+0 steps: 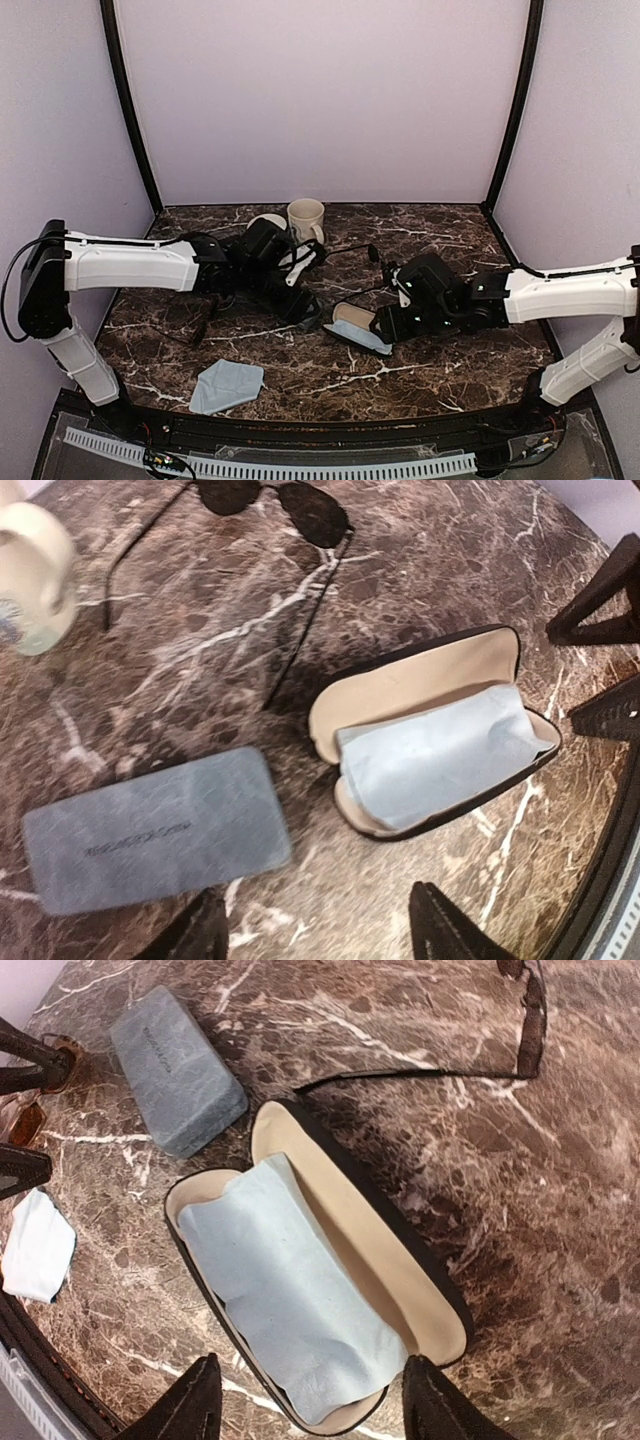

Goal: Organize the sunglasses
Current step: Adjust the sunglasses at the center of the board.

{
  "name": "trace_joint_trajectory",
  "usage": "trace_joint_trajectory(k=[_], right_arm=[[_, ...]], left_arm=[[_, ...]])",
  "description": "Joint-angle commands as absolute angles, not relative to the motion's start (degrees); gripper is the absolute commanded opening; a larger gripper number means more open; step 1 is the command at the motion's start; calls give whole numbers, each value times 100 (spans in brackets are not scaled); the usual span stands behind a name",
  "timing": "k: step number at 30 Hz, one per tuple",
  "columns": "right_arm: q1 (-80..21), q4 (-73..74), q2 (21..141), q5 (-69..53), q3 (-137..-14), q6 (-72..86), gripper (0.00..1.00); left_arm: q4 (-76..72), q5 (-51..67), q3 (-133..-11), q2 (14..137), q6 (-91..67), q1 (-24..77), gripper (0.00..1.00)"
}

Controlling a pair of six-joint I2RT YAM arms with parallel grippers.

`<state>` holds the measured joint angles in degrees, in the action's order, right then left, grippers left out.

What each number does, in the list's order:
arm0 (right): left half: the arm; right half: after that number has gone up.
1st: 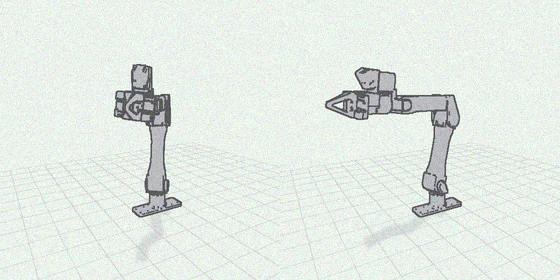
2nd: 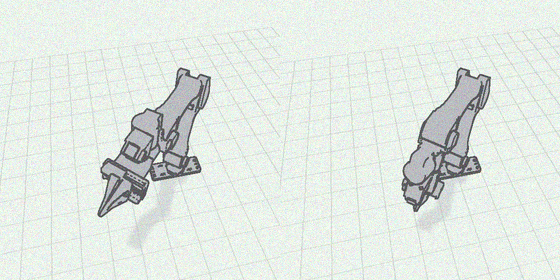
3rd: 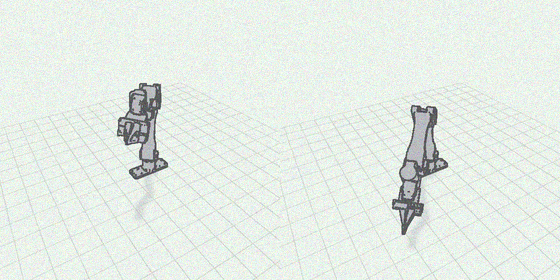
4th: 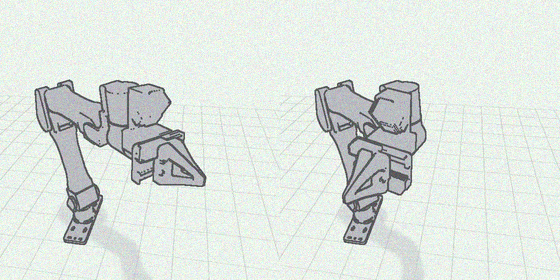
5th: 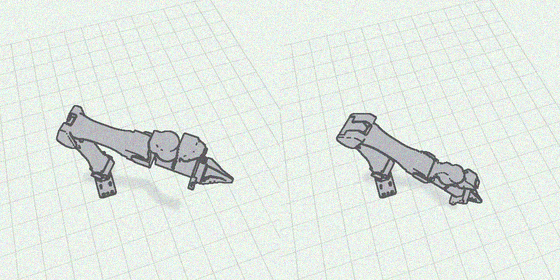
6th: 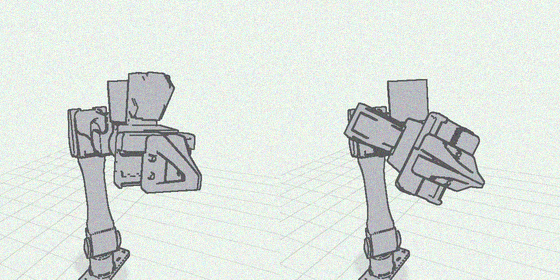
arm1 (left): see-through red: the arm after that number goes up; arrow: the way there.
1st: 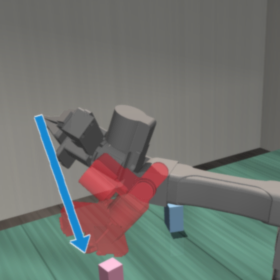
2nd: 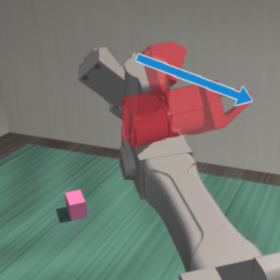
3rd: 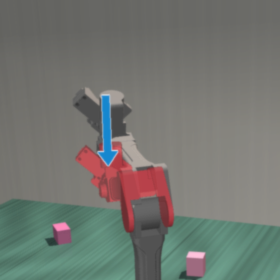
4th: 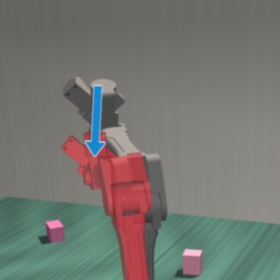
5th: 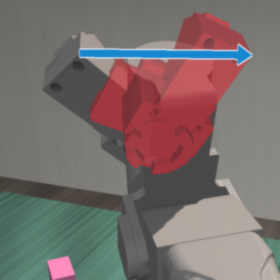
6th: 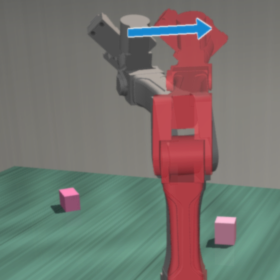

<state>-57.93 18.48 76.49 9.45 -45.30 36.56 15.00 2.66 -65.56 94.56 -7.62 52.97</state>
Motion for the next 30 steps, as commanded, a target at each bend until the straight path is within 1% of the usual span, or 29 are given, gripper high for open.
trace_joint_trajectory(k=[1, 4, 7, 10, 14, 17, 23, 26, 30], right_arm=[[-5740, 1814, 7627, 1201, -4946, 3503, 64], [-5693, 1922, 7813, 1545, -5214, 3447, 66], [-5401, 2087, 8123, 1601, -5481, 3373, 67], [-5202, 2026, 8332, 1461, -5660, 3194, 67], [-5203, 1770, 8430, 1068, -5795, 2930, 67], [-5218, 1455, 8411, 757, -5718, 2876, 68], [-5315, 1274, 8654, 494, -5879, 2827, 69], [-5370, 1258, 8765, 498, -5902, 2813, 69], [-5379, 1141, 8765, 506, -5805, 2819, 70]], left_arm=[[1290, -332, -5989, 8752, -1067, 5253, 67], [1307, -400, -5686, 8454, -1192, 5206, 70], [1333, -422, -5499, 8300, -1284, 5173, 72], [1387, -479, -5400, 8209, -1350, 5145, 72], [1839, -449, -5271, 8025, -1505, 5124, 72], [1972, -534, -4953, 7730, -1706, 5117, 72], [2565, -1009, -4714, 7337, -2051, 4682, 72], [2859, -1209, -4698, 7173, -2167, 4298, 69], [2780, -1085, -4500, 7058, -2137, 3471, 60]])
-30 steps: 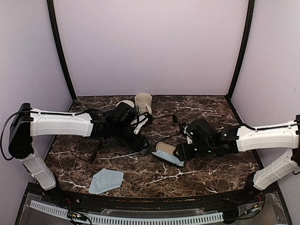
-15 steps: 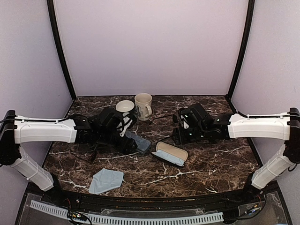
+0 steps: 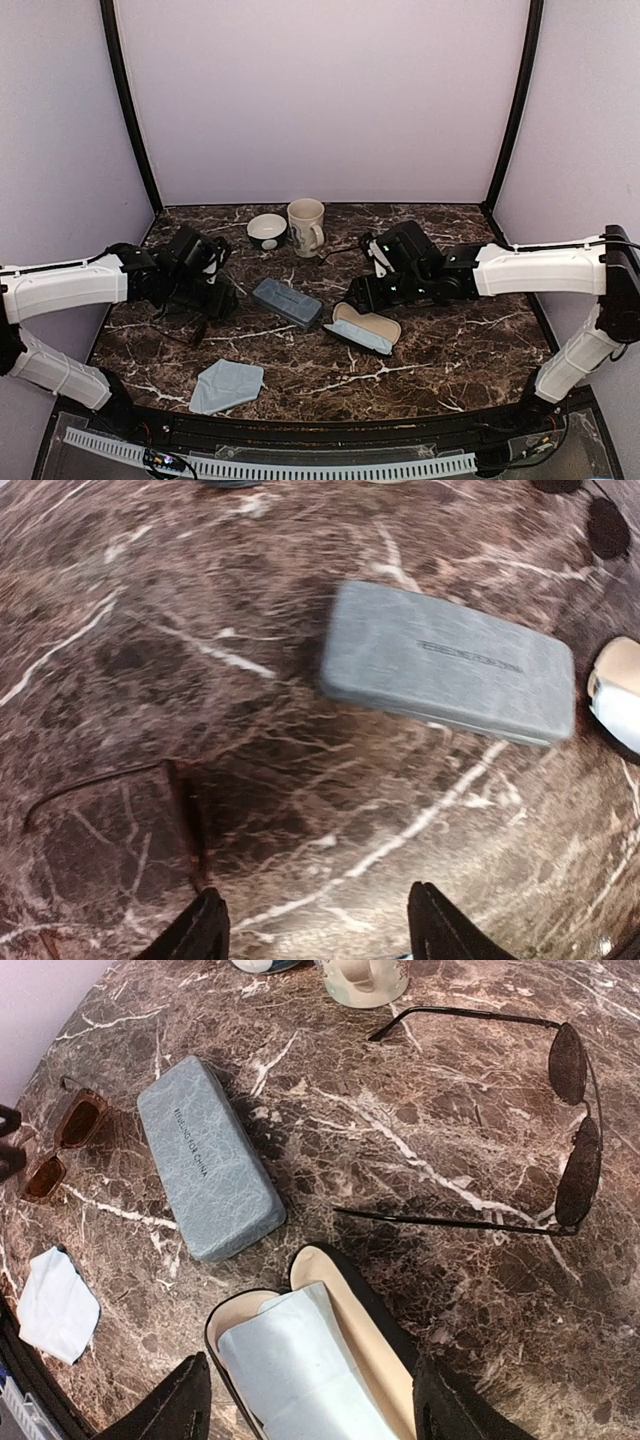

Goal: Organize the sunglasses
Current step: Adjust the sunglasses at the center of the board.

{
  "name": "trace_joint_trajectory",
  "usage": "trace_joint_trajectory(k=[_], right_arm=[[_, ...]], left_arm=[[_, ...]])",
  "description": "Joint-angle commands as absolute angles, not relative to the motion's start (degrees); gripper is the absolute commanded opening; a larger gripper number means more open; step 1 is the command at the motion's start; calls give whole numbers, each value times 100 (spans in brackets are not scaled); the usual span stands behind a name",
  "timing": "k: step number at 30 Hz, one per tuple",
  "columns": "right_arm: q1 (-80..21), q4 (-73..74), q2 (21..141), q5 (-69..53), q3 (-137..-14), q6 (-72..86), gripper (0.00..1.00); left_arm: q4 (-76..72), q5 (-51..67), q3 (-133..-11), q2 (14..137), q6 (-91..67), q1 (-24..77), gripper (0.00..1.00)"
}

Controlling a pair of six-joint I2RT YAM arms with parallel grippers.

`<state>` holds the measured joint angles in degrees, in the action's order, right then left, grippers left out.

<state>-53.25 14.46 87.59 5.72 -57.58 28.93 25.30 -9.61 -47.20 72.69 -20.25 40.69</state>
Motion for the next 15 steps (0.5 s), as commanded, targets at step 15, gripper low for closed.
trace_joint_trajectory(k=[15], right_arm=[[-5379, 1072, 8900, 335, -5888, 2395, 70]], left_arm=[[1547, 58, -4119, 7565, -2656, 1788, 65]])
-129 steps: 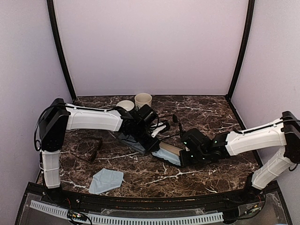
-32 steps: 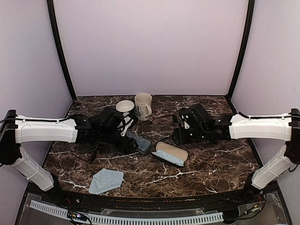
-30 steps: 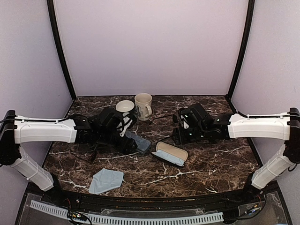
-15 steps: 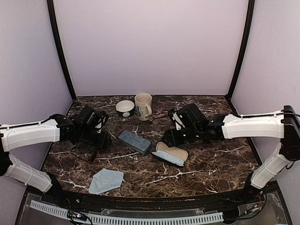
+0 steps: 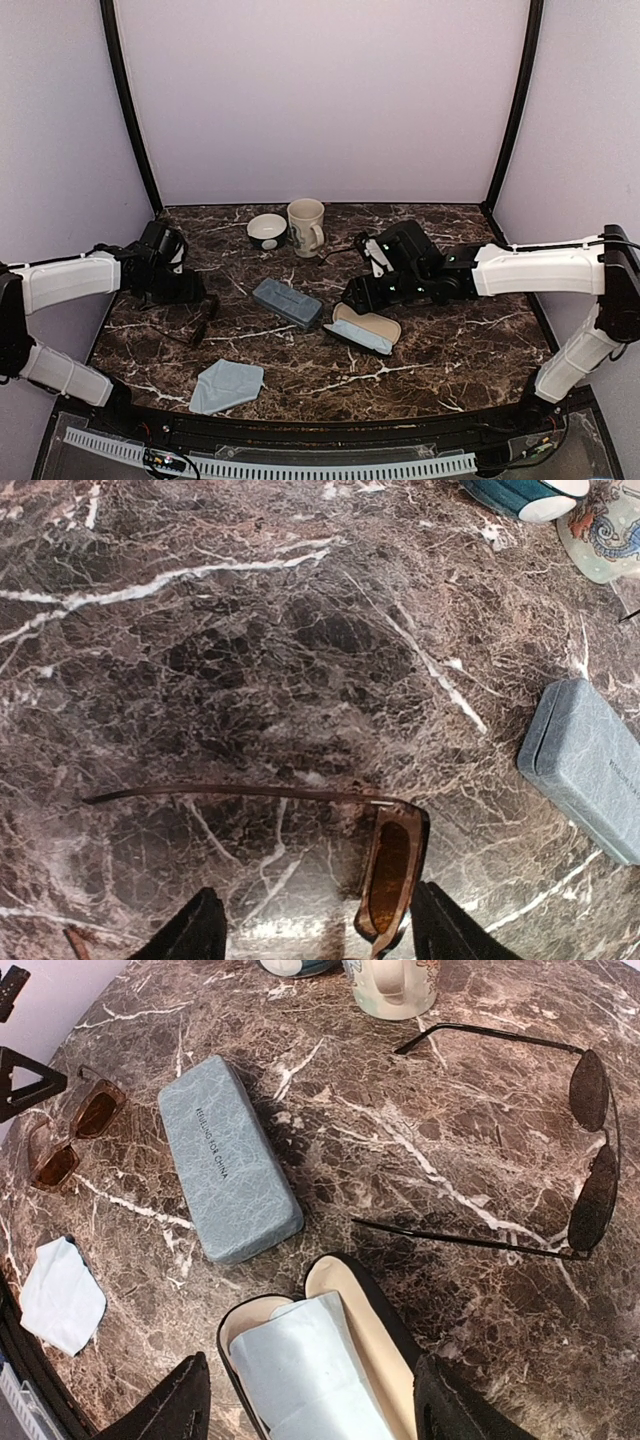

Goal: Organize the sunglasses
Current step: Adjust the sunglasses at the center of the board.

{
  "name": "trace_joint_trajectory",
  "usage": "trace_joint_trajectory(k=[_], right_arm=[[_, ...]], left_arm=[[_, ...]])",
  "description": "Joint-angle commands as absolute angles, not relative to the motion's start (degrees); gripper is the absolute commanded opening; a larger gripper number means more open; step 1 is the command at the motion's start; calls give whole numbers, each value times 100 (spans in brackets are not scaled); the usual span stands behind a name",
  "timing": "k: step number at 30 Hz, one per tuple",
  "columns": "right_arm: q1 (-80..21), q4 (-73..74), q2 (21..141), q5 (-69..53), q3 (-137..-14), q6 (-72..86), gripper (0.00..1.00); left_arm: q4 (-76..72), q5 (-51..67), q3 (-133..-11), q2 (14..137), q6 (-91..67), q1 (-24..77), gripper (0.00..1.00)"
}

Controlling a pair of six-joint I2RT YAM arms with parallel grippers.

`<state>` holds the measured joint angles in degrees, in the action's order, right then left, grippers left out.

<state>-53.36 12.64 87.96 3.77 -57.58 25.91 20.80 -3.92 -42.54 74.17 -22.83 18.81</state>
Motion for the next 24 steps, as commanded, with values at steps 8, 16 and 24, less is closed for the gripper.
trace_joint_trajectory(k=[8, 16, 24], right_arm=[[-5380, 994, 8955, 242, -5801, 2320, 70], [-5353, 1002, 8964, 263, -5770, 2294, 70], [-5329, 1006, 9023, 240, -5792, 2300, 70]], left_arm=[[917, 507, -4294, 8151, -3109, 1702, 70], [764, 587, -4438, 8608, -3321, 1678, 70], [546, 1138, -4579, 8960, -3269, 1682, 62]])
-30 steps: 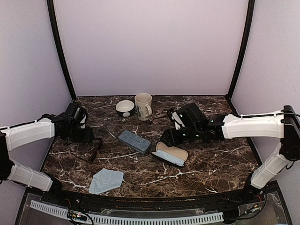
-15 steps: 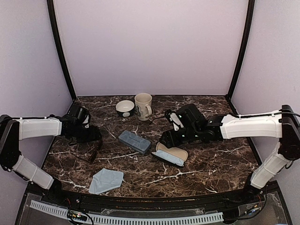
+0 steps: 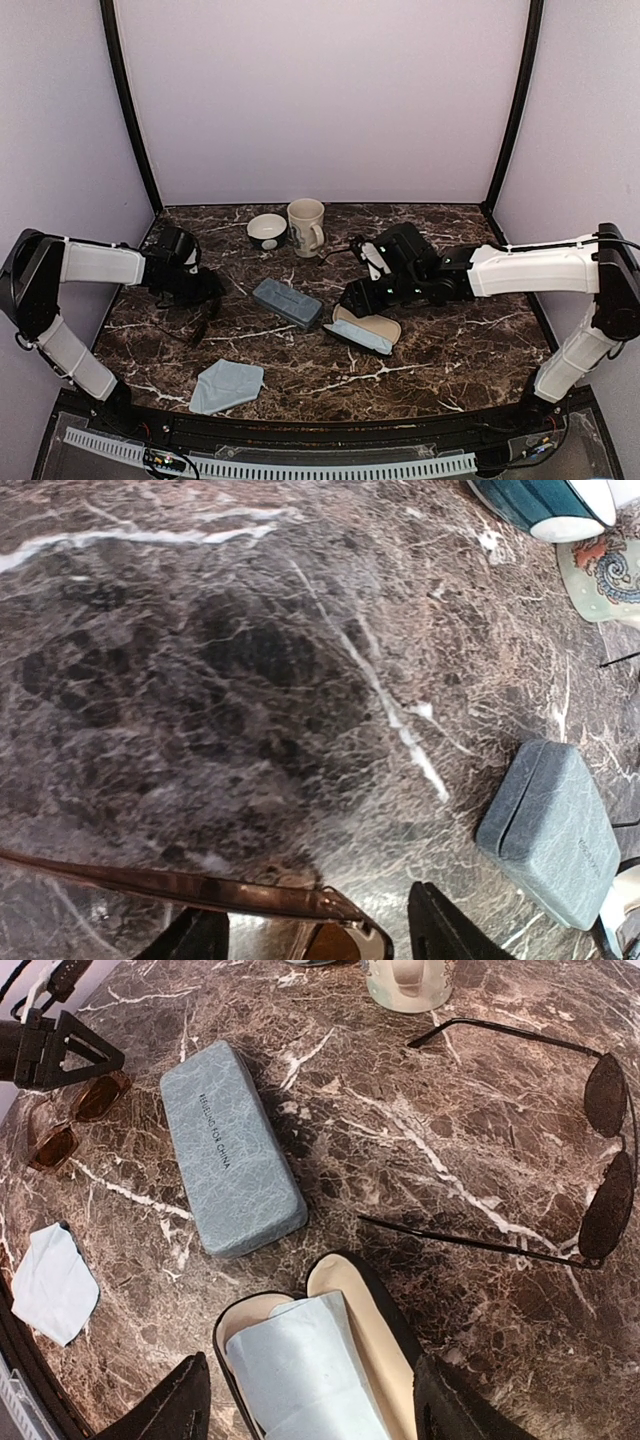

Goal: Organize the sunglasses
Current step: Adjust the sunglasses at the center of the board.

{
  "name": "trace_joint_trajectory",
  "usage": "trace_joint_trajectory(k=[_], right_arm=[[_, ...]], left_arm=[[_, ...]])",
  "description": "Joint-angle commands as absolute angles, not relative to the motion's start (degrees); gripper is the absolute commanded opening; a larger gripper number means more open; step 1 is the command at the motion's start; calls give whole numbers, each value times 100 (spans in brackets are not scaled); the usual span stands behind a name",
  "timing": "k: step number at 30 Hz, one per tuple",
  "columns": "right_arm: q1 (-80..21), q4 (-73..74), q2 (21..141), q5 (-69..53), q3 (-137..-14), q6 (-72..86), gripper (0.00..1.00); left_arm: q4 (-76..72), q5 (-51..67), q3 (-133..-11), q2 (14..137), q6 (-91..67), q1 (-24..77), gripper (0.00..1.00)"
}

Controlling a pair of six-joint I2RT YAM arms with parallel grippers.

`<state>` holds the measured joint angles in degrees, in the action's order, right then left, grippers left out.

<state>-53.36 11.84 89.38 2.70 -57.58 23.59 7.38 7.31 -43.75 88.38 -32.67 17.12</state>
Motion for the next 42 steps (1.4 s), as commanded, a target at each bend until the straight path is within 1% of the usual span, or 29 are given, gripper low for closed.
trace_joint_trajectory(k=[1, 9, 16, 23, 30, 33, 37, 39, 42], right_arm=[[-5329, 1000, 9030, 238, -5792, 2302, 70], [-5331, 983, 9054, 208, -5799, 2384, 70], [-5326, 971, 9088, 148, -5823, 2442, 70], [-5327, 958, 9086, 75, -5858, 2494, 70], [-5327, 894, 9200, -23, -5943, 2522, 70], [-5326, 896, 9298, -67, -6009, 2514, 70], [-5335, 896, 9344, -105, -6040, 2513, 70], [-5332, 875, 9338, -99, -6015, 2511, 70], [-5333, 852, 9329, -97, -5964, 2509, 70]], left_arm=[[513, 1249, -4585, 8984, -3262, 1689, 61], [636, 1687, -4688, 9030, -3120, 1976, 58], [891, 1788, -4648, 8991, -3026, 2389, 49], [1396, 1736, -4611, 8651, -2929, 2738, 48], [1662, 2161, -4512, 8275, -2793, 2939, 47], [1894, 1645, -4573, 7923, -2697, 2942, 50], [2480, 480, -4806, 7631, -2533, 2843, 54], [2687, 236, -4783, 7541, -2489, 2569, 54], [2823, -103, -4671, 7370, -2457, 2114, 48]])
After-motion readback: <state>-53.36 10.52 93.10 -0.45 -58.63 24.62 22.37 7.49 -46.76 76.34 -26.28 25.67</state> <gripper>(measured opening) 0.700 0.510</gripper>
